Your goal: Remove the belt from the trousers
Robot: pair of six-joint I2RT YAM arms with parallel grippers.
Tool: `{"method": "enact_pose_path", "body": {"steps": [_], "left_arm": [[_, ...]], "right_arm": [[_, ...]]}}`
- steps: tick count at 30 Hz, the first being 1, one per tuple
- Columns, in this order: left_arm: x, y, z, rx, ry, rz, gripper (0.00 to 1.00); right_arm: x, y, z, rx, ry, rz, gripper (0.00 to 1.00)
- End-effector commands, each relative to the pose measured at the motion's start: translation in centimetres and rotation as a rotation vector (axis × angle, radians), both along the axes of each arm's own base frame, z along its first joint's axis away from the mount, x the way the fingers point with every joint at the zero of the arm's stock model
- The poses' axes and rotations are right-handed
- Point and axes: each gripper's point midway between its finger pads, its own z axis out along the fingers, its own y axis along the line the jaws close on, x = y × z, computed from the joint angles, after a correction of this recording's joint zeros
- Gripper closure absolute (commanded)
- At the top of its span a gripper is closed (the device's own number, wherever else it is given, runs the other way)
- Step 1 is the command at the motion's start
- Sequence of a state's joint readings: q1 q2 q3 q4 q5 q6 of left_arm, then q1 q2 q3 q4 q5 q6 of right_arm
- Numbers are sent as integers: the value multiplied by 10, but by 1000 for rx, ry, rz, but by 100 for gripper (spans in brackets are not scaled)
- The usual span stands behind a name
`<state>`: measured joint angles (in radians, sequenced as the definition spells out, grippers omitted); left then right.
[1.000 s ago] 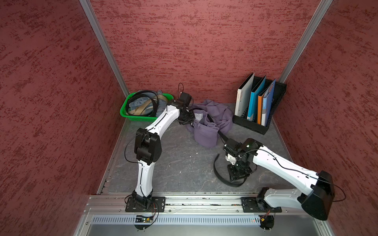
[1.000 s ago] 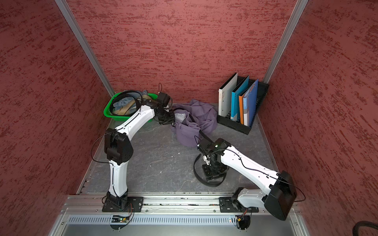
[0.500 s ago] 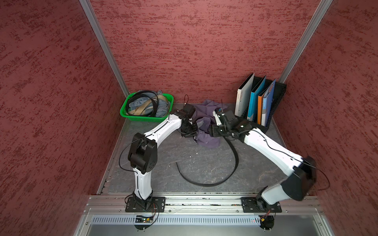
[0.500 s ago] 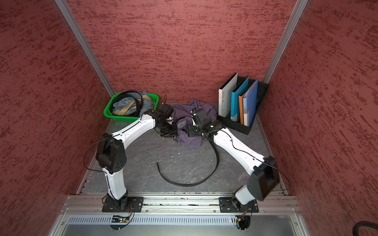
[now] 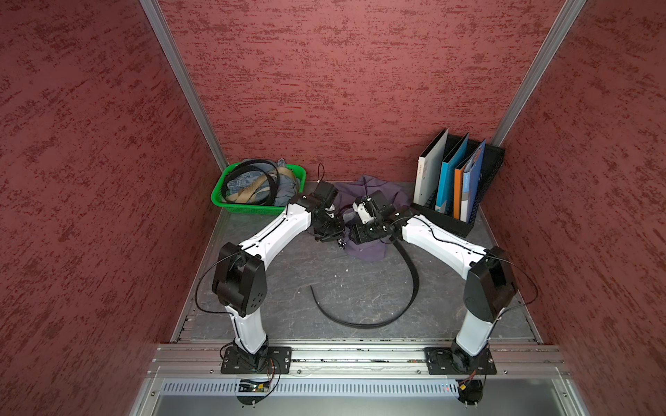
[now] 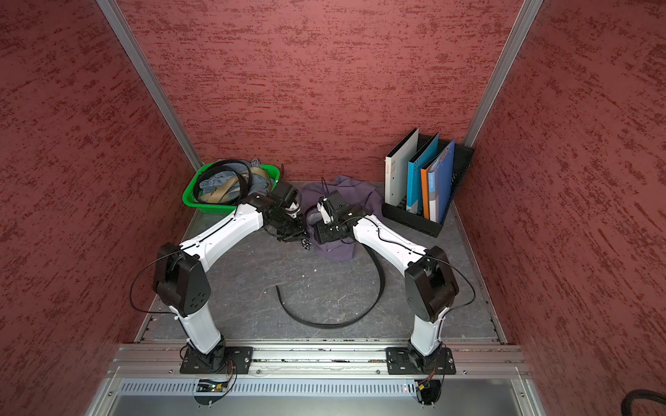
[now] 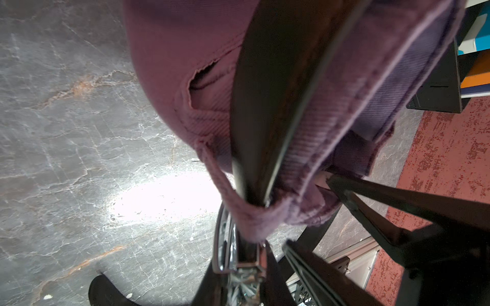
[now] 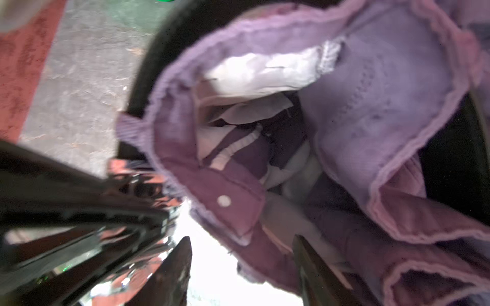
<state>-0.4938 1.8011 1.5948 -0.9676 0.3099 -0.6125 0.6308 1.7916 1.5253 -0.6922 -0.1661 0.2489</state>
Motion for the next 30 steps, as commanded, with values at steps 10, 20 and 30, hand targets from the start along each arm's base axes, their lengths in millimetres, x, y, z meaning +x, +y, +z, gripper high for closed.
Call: {"method": "enact_pose_path", "body": {"steps": [10, 20, 30], "left_arm": [[7, -10, 26, -24, -68, -30, 86], [1, 36, 57, 17, -104, 45, 89], [-20, 223, 163, -46, -280, 547, 94]], "right_arm": [[30, 34, 2, 88, -37, 47, 46], [74, 34, 6, 145, -99, -78, 100], [118, -12, 93, 147, -313, -265, 100]]}}
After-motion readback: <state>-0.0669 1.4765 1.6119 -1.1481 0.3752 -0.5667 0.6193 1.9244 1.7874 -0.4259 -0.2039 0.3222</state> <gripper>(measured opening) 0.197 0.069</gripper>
